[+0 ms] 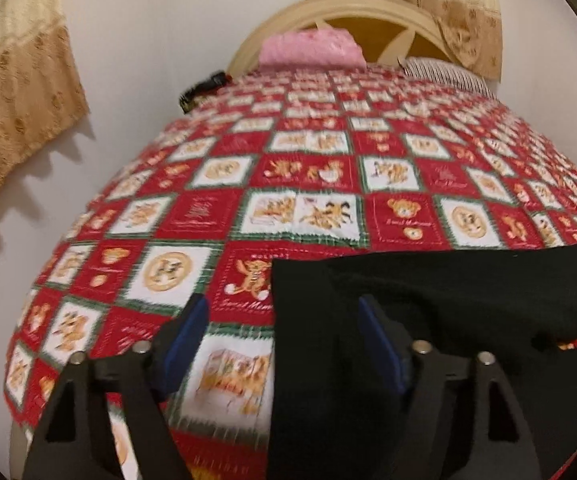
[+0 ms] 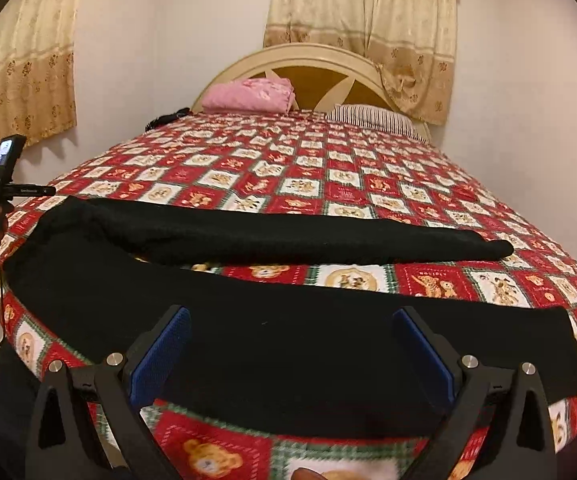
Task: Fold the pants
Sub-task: 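Lower both tools onto the black pants' leg ends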
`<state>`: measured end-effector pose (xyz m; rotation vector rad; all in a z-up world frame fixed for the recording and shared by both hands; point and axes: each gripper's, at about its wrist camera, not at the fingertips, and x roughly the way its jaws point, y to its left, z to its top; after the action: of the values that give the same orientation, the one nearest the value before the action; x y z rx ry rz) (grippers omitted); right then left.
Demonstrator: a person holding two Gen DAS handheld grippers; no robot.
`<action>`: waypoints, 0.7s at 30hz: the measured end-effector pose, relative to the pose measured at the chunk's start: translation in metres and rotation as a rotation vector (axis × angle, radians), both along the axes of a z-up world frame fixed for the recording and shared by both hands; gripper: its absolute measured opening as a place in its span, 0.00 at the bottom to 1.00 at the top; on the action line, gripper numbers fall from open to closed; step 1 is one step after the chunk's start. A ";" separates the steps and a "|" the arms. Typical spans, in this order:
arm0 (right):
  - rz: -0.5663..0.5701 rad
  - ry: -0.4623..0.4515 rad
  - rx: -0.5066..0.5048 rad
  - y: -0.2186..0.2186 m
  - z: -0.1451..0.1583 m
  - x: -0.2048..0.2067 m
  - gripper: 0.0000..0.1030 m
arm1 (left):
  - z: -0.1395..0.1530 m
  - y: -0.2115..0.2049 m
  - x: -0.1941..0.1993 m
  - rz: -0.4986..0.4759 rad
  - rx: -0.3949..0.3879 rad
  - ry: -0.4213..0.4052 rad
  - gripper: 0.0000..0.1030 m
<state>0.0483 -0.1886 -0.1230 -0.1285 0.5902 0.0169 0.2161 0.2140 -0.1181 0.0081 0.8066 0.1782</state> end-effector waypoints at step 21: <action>-0.123 0.087 -0.030 -0.094 0.018 0.080 0.84 | -0.040 0.034 0.064 -0.096 -0.177 0.118 0.45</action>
<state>0.1284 -0.2824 -0.1049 -0.1209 0.6843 -0.1057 0.2802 0.2476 -0.1578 -0.1096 0.9356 0.0149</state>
